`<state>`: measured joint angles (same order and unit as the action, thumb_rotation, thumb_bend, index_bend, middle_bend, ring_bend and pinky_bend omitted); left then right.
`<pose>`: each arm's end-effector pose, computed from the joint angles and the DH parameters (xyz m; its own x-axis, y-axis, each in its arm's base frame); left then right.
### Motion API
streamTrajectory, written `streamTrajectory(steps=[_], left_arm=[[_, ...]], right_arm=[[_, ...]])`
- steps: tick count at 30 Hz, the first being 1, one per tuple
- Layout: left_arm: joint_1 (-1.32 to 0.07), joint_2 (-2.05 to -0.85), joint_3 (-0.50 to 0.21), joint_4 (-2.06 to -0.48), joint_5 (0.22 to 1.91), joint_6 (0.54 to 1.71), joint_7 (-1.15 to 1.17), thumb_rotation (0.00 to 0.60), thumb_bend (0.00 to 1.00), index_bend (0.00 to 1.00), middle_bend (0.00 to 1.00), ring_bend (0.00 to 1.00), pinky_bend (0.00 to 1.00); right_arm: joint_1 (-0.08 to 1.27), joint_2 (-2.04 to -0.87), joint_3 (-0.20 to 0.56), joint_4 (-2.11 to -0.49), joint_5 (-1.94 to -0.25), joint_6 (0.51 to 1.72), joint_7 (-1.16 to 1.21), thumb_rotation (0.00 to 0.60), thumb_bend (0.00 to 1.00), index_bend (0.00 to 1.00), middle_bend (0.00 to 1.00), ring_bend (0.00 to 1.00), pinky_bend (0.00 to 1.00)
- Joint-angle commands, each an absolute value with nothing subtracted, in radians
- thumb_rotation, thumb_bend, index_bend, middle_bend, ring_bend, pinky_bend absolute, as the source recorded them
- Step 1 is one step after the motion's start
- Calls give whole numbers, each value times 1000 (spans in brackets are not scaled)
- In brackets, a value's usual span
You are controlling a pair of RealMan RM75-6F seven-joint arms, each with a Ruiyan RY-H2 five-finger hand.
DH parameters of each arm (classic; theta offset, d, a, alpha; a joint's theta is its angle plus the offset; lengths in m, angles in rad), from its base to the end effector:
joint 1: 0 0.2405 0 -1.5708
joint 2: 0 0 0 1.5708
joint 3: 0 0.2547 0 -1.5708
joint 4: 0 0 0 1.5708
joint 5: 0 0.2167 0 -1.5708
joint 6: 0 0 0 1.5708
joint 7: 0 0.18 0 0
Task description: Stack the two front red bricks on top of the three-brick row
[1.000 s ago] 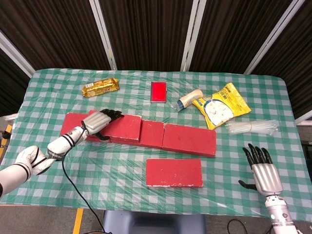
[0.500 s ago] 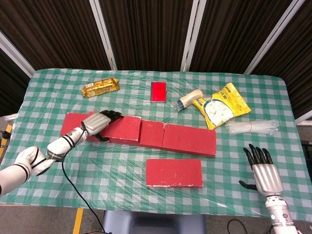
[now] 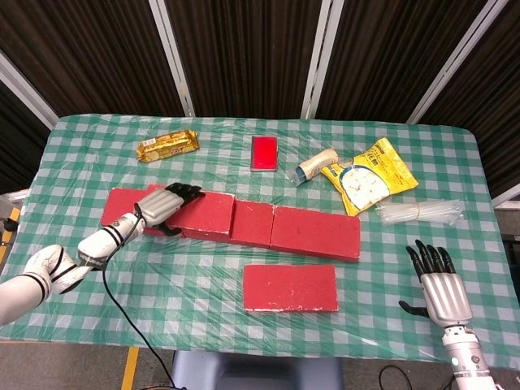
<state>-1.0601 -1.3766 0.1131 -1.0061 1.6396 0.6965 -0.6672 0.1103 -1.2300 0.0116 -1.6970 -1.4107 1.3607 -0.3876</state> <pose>-0.1698 0.4670 0.0159 0.5882 0.4281 0.6861 0.7723 -0.5490 -0.3195 -0.2995 -0.2110 0.0851 0.5515 -0.1803 0.8145 -0.8298 -0.0188 0.5577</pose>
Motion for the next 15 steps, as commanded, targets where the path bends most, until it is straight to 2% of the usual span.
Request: streamTrajectory(steps=[1,15], left_arm=[[-1061,-1374,115,-1012,1639,692,-667,600,330,0,0,0,27],[-1062,-1359,114,-1035,1625,669,-650,600,329,0,0,0,24]], right_arm=[[111,-1230,12,-1697,-1410,1361,-388,528,162,0,0,0,0],[112,-1229,9,-1701,-1409,1359,-391,529,163,0,0,0,0]])
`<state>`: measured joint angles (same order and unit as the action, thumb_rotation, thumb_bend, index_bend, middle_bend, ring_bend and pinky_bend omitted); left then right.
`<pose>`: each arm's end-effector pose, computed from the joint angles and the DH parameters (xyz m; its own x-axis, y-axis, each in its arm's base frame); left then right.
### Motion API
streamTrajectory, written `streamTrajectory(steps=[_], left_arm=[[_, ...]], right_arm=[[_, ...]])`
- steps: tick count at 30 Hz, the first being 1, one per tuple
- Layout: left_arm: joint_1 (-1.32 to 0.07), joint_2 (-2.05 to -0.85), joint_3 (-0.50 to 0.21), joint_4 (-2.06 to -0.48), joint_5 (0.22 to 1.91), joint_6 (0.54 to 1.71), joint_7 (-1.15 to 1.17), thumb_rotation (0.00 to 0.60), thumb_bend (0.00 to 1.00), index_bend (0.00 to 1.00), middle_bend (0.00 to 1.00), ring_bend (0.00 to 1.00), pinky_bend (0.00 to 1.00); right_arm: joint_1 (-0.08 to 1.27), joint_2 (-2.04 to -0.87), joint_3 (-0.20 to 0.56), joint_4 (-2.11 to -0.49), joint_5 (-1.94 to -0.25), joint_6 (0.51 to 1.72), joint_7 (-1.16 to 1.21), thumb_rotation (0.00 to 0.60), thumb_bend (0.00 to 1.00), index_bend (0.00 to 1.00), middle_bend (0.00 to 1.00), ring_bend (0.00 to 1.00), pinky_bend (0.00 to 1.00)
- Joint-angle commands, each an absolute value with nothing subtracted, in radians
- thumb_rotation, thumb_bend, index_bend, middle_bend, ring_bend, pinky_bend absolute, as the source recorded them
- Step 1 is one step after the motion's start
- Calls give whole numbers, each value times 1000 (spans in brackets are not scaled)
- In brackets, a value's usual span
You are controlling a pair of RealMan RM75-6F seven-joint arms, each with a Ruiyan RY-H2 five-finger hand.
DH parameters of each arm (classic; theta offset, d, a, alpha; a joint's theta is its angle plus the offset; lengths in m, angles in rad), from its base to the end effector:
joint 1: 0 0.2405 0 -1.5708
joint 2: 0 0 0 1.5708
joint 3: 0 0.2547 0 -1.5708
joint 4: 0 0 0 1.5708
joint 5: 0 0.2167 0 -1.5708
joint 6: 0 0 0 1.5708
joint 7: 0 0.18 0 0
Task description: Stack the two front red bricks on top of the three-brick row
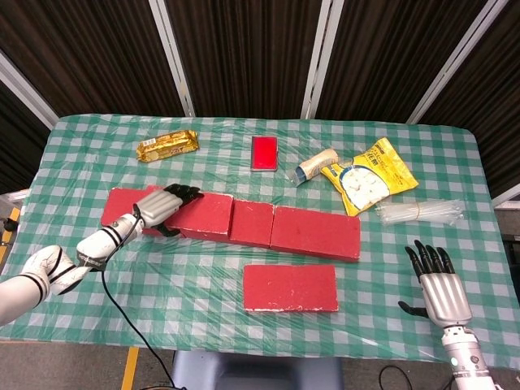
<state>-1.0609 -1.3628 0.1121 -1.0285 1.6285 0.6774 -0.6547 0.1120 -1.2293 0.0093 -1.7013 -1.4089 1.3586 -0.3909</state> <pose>-0.1717 0.4655 0.0171 0.5894 0.4391 0.6781 0.7765 -0.5393 -0.3257 -0.2988 -0.2108 0.0843 0.5511 -0.1844 0.8138 -0.8300 -0.0207 0.5574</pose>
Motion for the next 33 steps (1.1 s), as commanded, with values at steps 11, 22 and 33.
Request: streamTrajectory(steps=[11,22,33], left_arm=[[-1045,-1365,100,-1030,1613,693,-583,600,315,0,0,0,2],[-1037,-1373,92,-1033,1594,674,-524,600,317,0,0,0,0],[-1013,-1381,78,-1038,1581,702,-431,600,316,0,0,0,0]], right_arm=[[113,-1230,9,-1703,-1406,1358,-394,528,163,0,0,0,0],[114,-1230,10,-1703,-1402,1357,-393,528,163,0,0,0,0],[116,-1231,9,-1703,-1397,1353,-397,528,162,0,0,0,0]])
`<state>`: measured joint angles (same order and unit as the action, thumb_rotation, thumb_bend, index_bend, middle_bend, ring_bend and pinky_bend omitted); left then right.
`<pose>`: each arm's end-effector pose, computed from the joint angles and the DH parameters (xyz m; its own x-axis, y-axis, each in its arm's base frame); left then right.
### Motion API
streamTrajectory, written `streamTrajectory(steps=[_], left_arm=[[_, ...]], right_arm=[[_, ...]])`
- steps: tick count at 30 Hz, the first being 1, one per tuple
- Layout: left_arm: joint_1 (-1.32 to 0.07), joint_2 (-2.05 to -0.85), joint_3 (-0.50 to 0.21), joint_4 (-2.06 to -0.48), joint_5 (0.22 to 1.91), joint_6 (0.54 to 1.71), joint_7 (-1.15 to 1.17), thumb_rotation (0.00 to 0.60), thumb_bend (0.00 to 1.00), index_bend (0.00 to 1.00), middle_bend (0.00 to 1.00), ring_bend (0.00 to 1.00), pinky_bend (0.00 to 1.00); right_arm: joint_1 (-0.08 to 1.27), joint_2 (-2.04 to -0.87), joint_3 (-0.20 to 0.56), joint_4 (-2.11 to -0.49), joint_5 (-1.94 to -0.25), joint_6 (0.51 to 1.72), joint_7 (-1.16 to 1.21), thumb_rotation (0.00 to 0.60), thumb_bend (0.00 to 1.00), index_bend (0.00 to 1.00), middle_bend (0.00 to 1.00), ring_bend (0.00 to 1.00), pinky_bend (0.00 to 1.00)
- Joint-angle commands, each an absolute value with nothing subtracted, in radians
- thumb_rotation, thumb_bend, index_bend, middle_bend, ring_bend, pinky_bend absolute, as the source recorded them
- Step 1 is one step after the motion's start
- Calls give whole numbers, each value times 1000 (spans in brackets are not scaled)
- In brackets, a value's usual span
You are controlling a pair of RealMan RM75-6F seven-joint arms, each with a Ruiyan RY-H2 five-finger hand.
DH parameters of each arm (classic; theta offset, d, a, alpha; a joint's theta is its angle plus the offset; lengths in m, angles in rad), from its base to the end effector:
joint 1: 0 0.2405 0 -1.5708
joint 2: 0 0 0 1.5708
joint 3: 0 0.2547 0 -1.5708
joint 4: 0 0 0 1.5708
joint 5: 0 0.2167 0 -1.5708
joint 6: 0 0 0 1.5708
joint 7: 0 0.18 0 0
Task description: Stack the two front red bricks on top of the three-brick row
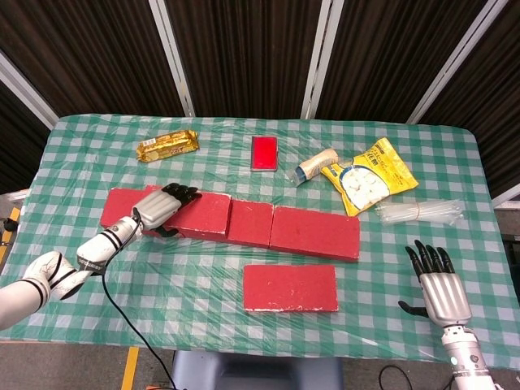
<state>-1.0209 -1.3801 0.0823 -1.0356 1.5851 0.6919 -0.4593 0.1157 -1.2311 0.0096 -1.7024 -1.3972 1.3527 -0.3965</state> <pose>-0.1781 0.4612 0.0137 0.6649 0.3557 0.6568 0.7117 -0.5686 -0.4125 -0.2997 -0.2116 0.0831 0.5512 -0.1919 0.8120 -0.8291 -0.0164 0.5589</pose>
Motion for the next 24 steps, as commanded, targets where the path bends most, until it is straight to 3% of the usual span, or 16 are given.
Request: streamTrajectory(steps=[1,24], left_arm=[[-1009,-1382,75,-1038,1579,709,-417,600,316,0,0,0,0],[-962,-1331,31,-1149,1545,771,-281,600,317,0,0,0,0]], right_arm=[[116,-1231,9,-1703,-1397,1352,-397,528,162,0,0,0,0],[116,-1226,3,-1708,-1409,1355,-388,528,162,0,0,0,0]])
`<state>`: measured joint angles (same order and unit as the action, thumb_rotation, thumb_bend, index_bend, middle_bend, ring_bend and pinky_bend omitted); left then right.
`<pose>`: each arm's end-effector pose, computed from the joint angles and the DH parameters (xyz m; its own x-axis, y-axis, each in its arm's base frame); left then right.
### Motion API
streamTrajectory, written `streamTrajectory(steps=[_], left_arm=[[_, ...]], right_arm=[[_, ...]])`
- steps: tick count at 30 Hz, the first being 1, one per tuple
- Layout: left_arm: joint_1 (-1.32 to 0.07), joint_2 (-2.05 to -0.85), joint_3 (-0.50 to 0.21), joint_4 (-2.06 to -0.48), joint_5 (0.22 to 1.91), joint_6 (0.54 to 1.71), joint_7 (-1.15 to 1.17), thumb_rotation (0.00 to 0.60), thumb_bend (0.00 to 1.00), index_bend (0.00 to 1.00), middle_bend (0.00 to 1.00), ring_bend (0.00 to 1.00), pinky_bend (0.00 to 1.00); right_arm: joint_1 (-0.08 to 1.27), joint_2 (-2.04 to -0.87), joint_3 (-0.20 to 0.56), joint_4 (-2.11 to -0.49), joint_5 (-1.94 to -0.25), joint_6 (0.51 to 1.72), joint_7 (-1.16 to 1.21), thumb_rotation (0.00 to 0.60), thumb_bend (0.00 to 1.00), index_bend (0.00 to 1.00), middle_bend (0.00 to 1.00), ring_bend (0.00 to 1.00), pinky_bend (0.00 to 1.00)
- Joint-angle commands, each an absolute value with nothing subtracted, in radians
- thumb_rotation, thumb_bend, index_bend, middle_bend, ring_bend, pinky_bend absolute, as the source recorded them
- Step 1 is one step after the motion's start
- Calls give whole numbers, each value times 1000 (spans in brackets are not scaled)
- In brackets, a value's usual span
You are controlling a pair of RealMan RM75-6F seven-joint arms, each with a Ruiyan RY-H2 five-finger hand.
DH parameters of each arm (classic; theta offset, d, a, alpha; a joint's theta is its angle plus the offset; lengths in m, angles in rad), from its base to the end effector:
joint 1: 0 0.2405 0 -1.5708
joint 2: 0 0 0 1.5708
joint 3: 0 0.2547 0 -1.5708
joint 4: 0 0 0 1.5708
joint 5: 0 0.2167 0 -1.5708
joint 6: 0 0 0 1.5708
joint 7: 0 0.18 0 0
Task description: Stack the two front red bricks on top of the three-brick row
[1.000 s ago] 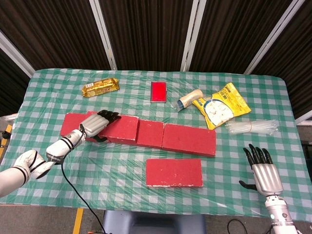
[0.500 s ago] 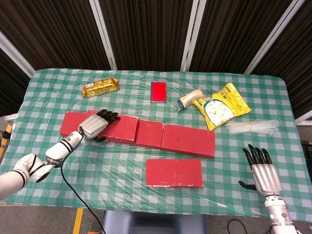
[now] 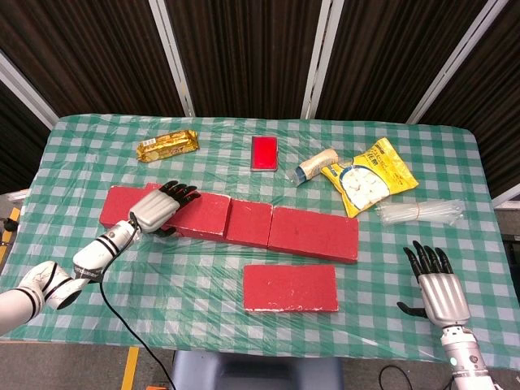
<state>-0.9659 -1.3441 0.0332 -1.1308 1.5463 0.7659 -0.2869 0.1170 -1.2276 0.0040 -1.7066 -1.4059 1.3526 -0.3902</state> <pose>-0.1708 0.4481 0.0235 0.6792 0.2625 0.6854 0.6750 -0.5901 -0.4429 -0.2979 -0.2106 0.0826 0.5476 -0.1935 0.8140 -0.8323 -0.0258 0.5538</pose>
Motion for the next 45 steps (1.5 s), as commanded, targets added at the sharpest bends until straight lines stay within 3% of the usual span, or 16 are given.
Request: streamTrajectory(steps=[1,7,14,23,33,45], left_arm=[[-958,-1322,30,-1161,1545,776,-278,600,317,0,0,0,0],[-884,-1219,35,-1313,1552,893,-247,600,307,0,0,0,0],[-660,-1086,117,-1495,1577,1149,-187,600,307,0,0,0,0],[-423,-1123,188,-1443,1583,1344,-254,600,319,0,0,0,0],[-325,-1230,168,-1288,1576,1390,-301,600,319,0,0,0,0],[-304,-1236,143,-1237,1617,1409,-376,600,319,0,0,0,0]], right_arm=[[115,-1226,3,-1708,-1412,1357,-386,528,162,0,0,0,0],[112,-1214,-12,-1711,-1462,1372,-340,528,163,0,0,0,0],[127,-1204,-33,-1729,-1555,1371,-253,528,162,0,0,0,0],[226,-1163,-50,-1871,-1572,1193,-288,528,162,0,0,0,0],[341,-1203,13,-2028,-1339,1025,-557,528,162,0,0,0,0],[440,-1299,35,-2127,-1040,1032,-758,527,162,0,0,0,0]])
